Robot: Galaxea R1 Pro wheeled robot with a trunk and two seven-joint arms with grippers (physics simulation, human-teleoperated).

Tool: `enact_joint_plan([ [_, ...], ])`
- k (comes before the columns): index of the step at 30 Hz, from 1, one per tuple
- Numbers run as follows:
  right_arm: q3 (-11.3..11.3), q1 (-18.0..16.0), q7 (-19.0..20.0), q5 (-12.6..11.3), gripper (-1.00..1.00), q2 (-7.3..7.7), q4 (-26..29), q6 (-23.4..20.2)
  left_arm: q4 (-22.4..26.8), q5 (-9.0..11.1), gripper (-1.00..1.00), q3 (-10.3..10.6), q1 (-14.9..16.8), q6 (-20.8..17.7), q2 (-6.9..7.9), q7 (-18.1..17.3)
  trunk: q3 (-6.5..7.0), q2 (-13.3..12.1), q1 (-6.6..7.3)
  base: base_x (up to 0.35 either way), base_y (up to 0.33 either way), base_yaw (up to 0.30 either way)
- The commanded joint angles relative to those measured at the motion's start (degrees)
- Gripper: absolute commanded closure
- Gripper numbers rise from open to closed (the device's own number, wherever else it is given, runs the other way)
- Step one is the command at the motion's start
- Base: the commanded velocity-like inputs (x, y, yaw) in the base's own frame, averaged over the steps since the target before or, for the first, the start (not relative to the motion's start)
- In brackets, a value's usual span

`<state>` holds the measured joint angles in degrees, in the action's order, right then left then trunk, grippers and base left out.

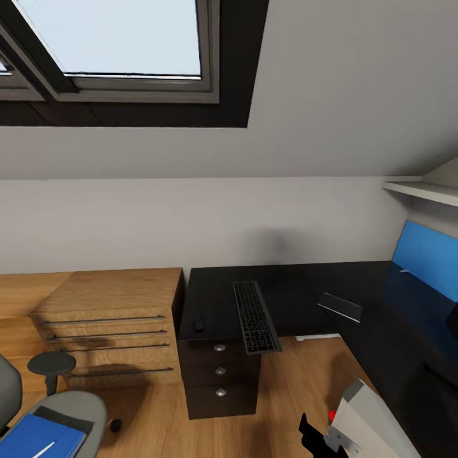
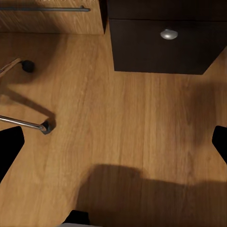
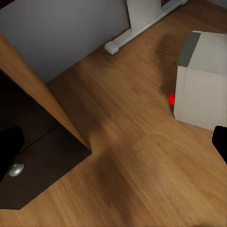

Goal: In the bedroom, organize the workspace by keeping the computer under the desk, ensuring the monitor is on the desk, placing the keyboard on the desk next to the monitor, placing the mouse on the desk next to the keyboard, moving the folder from the swivel chair onto the desk next to the mouse, stacking the notebook on top of the folder with the pen on top of the notebook, and positioning the swivel chair next to the desk.

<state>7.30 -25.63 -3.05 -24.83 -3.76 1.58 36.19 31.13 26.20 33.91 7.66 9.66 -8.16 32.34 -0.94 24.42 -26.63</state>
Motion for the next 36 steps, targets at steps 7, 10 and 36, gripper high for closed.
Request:
enact_joint_plan([
  [7,0.4,0.0,-0.3,0.6,-1.0,-0.02,0.0,0.1,0.0,0.6,-1.0,0.5,0.1,0.4,0.01,0.4,-0.1,0.1,-0.03,0.006,0.0,-0.002],
  [10,0.4,0.0,-0.3,0.6,-1.0,-0.02,0.0,0.1,0.0,0.6,-1.0,0.5,0.1,0.4,0.01,0.4,-0.1,0.1,-0.03,0.001,0.0,0.0],
  [36,-0.7,0.0,-0.3,0.6,-1.0,-0.02,0.0,0.1,0.0,0.6,-1.0,0.5,0.1,0.4,-0.01,0.4,-0.1,0.1,-0.03,0.056,0.0,0.0],
])
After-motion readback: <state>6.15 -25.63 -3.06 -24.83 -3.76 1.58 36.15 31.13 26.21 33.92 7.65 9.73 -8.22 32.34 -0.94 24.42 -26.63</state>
